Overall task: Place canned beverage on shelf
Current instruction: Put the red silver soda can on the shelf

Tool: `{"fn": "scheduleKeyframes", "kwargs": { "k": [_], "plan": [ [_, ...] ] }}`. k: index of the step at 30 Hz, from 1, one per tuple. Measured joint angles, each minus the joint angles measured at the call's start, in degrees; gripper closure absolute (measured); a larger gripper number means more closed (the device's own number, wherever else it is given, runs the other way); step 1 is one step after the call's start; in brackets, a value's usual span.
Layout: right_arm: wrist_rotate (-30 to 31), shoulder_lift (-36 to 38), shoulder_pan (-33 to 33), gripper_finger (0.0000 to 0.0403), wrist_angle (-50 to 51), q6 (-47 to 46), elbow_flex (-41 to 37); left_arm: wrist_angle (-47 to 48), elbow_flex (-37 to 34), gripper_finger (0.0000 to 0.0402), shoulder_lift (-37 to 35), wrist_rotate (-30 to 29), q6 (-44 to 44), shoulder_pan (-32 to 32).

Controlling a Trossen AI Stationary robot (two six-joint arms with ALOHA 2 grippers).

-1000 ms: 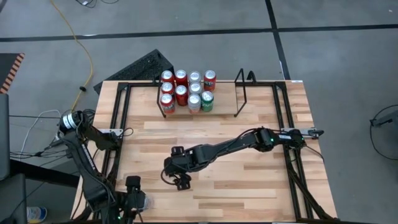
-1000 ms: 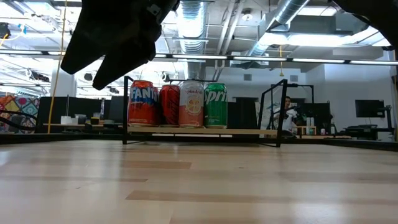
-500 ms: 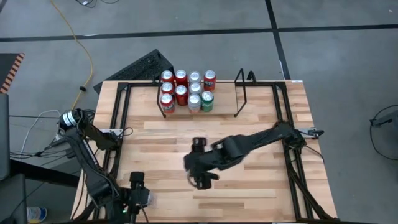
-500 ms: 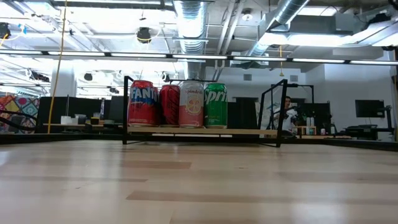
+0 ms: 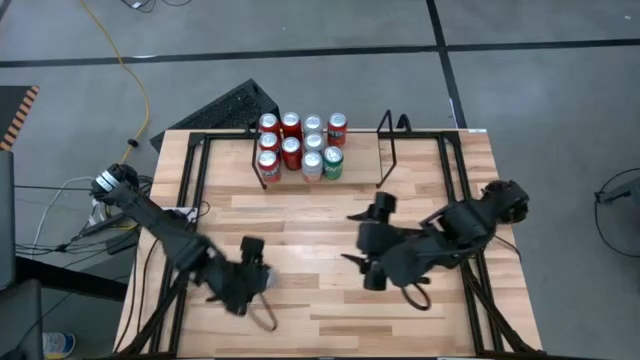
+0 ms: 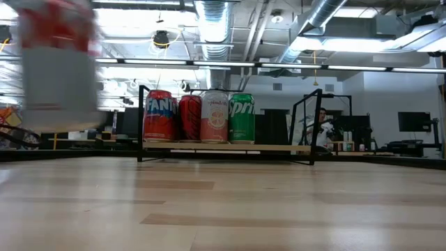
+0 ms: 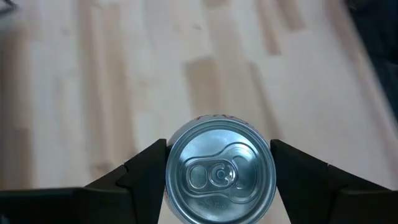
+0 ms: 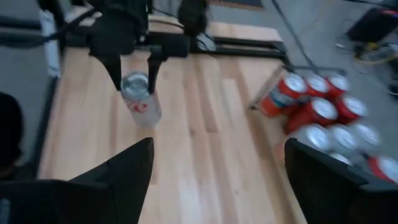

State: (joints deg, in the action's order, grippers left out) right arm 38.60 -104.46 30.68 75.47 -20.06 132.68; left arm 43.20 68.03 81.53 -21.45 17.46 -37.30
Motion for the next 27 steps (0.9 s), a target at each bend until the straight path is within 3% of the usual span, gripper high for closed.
{"fn": "scheduleKeyframes", "kwargs": {
  "k": [5,9,14,22,27],
  "plan": [
    [4.9,2.0,1.4,0.0065,6.4,-3.3,0.0,-6.5,0.0,0.0168,-0.9,3.1,-11.3,10.9],
    [5.1,2.9,1.5,0.0065,11.3,-7.0,0.0,-13.2,0.0,0.0168,-0.9,9.4,-19.4,18.9],
    [5.0,3.1,1.6,0.0065,14.5,-9.3,-0.1,-20.3,0.0,0.0168,-0.9,13.0,-27.0,28.8],
    [5.0,3.1,1.6,0.0065,14.5,-6.5,-0.1,-28.2,0.1,0.0168,-0.9,20.0,-31.4,40.8],
    [5.3,3.0,1.5,0.0065,14.5,-6.5,-0.1,-29.0,2.3,0.0168,-0.9,20.9,-33.0,43.3]
  ]
}}
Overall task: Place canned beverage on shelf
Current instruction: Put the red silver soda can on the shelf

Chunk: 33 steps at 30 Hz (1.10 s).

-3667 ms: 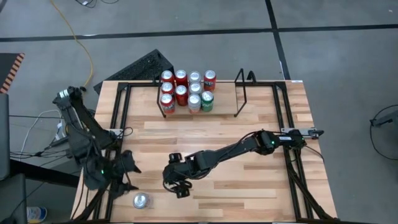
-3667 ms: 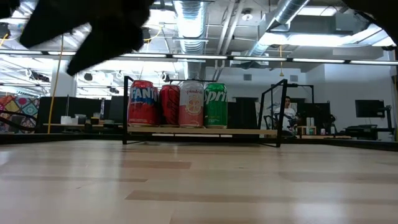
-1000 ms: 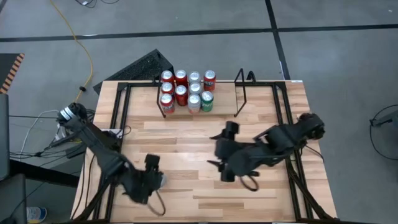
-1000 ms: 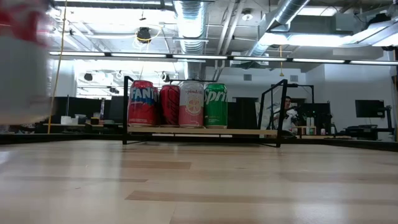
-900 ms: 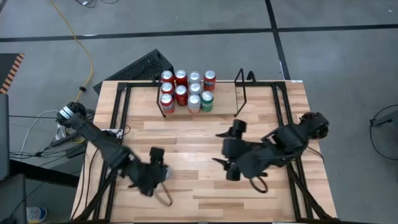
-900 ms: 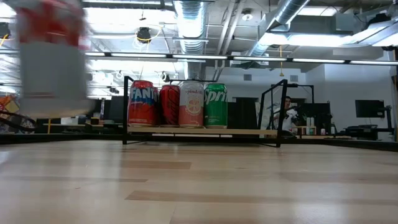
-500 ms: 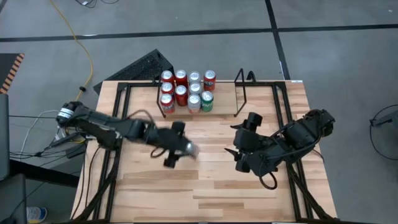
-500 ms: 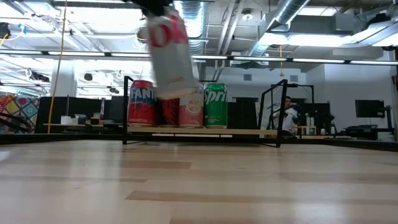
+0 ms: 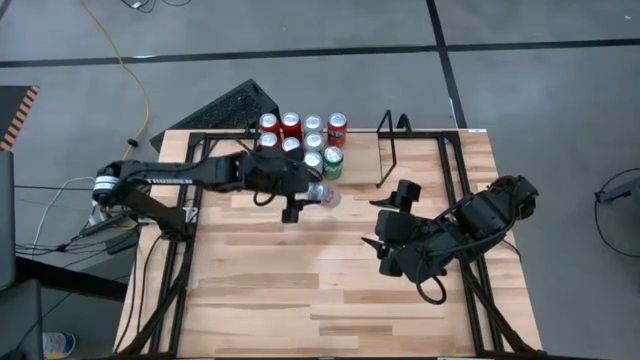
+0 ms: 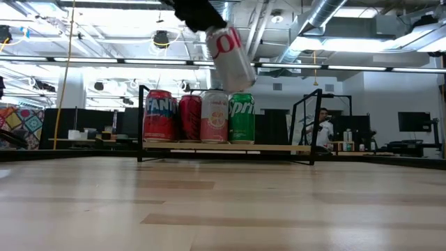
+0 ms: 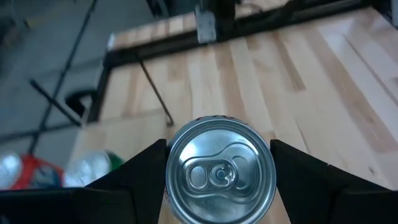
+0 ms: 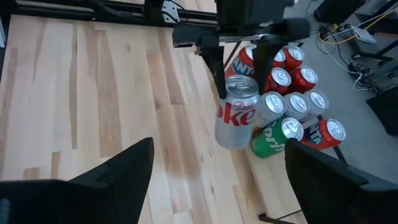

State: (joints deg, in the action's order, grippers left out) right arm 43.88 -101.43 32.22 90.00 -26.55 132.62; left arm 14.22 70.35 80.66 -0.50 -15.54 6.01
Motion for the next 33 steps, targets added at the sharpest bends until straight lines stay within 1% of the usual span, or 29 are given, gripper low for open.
{"fn": "scheduleKeyframes", "kwargs": {
  "k": [5,8,11,15,18,21,25,29,33],
  "plan": [
    [1.4,-0.1,-0.9,0.0065,0.1,-0.2,-0.9,-1.5,4.5,0.0168,0.1,0.5,-4.0,0.3],
    [1.4,0.0,-1.6,0.0065,0.1,-0.4,-1.7,-0.8,8.4,0.0168,1.5,0.5,-6.7,1.1],
    [1.5,0.0,-2.1,0.0065,0.0,-0.4,-2.6,1.0,12.7,0.0168,4.7,0.1,-9.2,2.0],
    [1.4,-0.1,-2.7,0.0065,0.1,-1.3,-4.3,3.1,19.8,0.0168,11.5,-0.2,-13.9,3.4],
    [1.4,-0.1,-2.5,0.0065,0.1,-2.5,-5.1,6.4,25.7,0.0168,17.5,1.2,-15.9,4.9],
    [1.2,0.0,-0.8,0.0065,0.0,-3.4,-5.4,9.8,30.9,0.0168,23.3,2.1,-18.7,6.3],
    [1.2,0.3,1.8,0.0065,0.0,-3.5,-5.3,11.6,37.0,0.0168,29.5,2.2,-21.4,7.9],
    [1.2,0.3,3.9,0.0065,0.0,-5.4,-5.3,12.4,41.6,0.0166,34.1,2.4,-22.1,9.6],
    [1.5,0.2,5.0,0.0065,0.0,-9.2,-5.7,16.2,46.6,0.0165,38.0,2.4,-20.6,11.3]
  ]
}}
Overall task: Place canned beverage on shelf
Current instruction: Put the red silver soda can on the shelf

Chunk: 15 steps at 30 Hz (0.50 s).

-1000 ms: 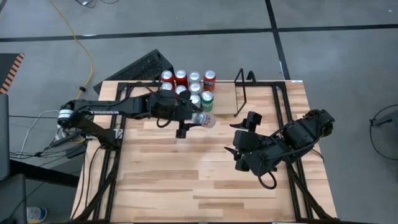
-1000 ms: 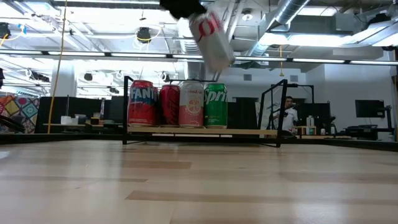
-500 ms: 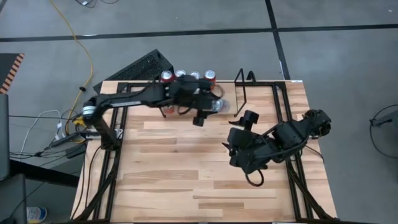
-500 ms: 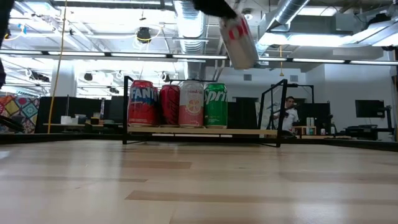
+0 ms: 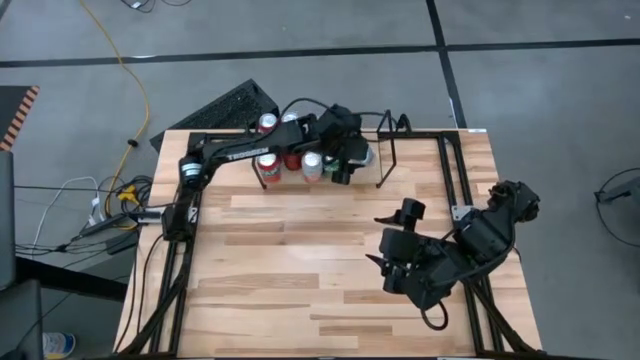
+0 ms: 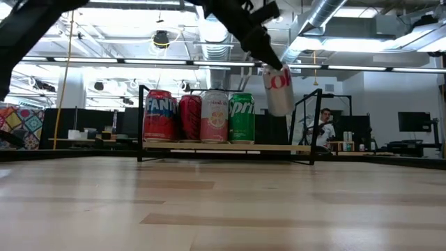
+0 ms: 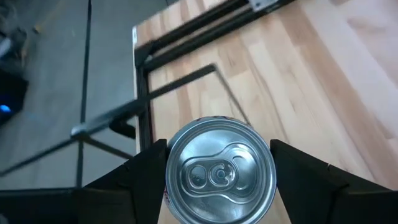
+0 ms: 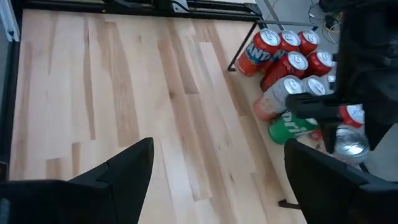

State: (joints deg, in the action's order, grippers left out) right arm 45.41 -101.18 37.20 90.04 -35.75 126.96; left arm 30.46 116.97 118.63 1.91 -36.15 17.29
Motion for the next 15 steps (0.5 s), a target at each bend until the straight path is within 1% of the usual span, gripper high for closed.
{"fn": "scheduleKeyframes", "kwargs": {
  "k": [6,9,12,15],
  "plan": [
    [0.0,-0.1,0.1,0.0065,0.0,-3.5,-2.0,8.5,5.2,0.0167,4.4,1.1,0.2,1.3],
    [0.1,-0.1,-0.2,0.0065,-0.1,-5.1,-2.0,9.1,5.4,0.0165,4.8,1.9,-0.4,1.4],
    [0.5,-0.4,-0.8,0.0065,-0.1,-7.7,-2.0,7.9,5.6,0.0165,4.5,4.9,-0.5,1.9],
    [1.2,-0.4,-1.0,0.0065,-0.2,-8.3,-2.0,6.9,5.7,0.0164,4.5,5.5,-0.4,2.4]
  ]
}}
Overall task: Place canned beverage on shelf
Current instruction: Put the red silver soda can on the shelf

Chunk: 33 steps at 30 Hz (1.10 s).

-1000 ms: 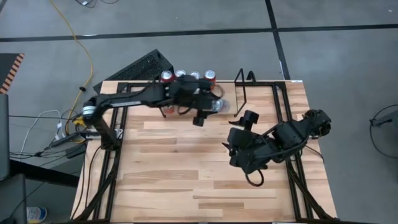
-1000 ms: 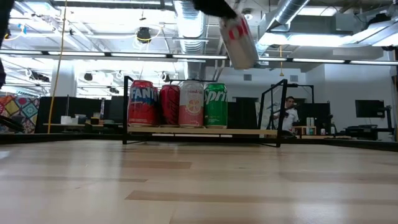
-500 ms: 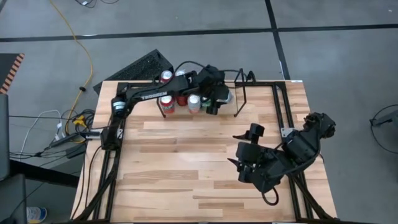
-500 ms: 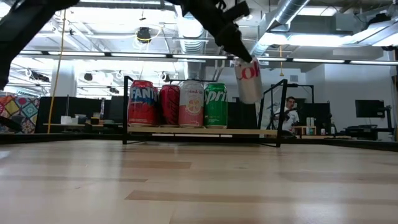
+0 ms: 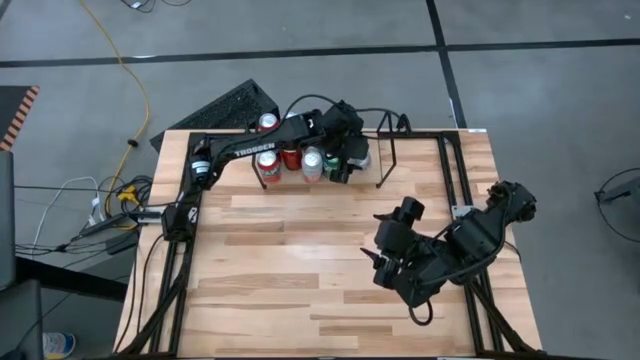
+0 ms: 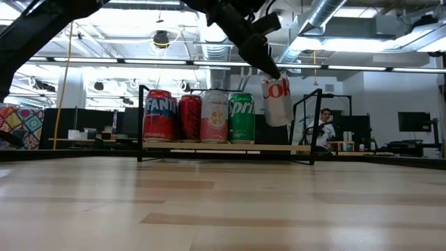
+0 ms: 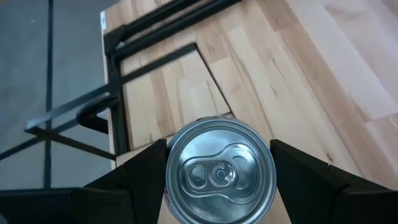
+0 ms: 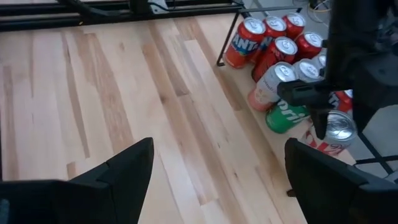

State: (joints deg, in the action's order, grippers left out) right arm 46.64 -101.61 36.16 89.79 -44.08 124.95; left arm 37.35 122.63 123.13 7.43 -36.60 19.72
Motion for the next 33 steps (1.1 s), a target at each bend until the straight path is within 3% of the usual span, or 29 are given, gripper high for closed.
{"fn": "scheduleKeyframes", "kwargs": {
  "k": [12,23,33],
  "plan": [
    [0.0,0.0,-2.6,0.0065,-0.3,-0.1,0.0,1.4,0.0,0.0162,1.3,6.7,1.2,3.9],
    [0.0,0.0,-3.3,0.0065,-0.2,0.4,0.0,2.2,-0.1,0.0162,3.4,7.5,1.5,4.6],
    [0.0,0.0,-3.3,0.0065,-0.3,0.4,0.0,3.0,-0.1,0.0149,3.4,11.7,1.9,4.5]
  ]
}}
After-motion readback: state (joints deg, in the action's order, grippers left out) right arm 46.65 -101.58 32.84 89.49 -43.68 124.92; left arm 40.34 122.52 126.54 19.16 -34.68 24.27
